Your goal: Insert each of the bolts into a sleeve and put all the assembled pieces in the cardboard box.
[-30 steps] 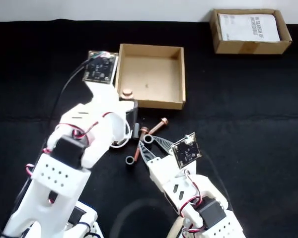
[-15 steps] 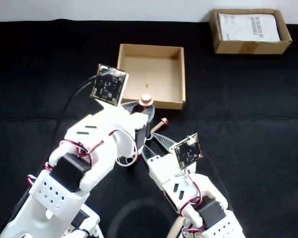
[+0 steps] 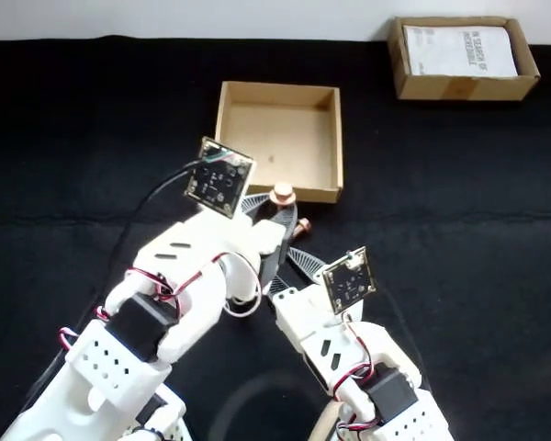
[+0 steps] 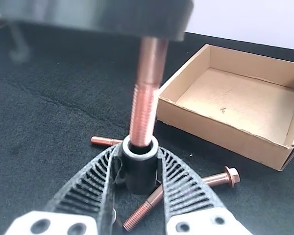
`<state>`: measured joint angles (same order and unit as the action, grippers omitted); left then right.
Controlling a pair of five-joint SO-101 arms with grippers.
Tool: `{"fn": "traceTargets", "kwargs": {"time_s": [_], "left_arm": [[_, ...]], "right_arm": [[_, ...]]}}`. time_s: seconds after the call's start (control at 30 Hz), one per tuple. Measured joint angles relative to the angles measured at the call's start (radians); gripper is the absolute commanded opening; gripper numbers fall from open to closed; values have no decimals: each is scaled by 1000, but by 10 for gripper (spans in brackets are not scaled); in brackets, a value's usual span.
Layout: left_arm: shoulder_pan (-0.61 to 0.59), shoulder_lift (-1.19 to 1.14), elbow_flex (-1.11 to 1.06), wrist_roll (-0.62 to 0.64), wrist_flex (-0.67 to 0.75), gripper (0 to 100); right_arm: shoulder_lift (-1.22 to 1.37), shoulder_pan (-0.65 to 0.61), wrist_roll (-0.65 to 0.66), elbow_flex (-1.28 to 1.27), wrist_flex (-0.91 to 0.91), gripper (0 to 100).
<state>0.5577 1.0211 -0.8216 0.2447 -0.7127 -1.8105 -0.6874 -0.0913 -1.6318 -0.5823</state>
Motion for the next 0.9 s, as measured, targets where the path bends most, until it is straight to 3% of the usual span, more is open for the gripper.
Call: {"fn": "traceTargets", "kwargs": {"time_s": [0.9], "left_arm": [[3,0,-120,-2,84,8]], "right_arm": [[0,44,2,-2,-2,8]]}}
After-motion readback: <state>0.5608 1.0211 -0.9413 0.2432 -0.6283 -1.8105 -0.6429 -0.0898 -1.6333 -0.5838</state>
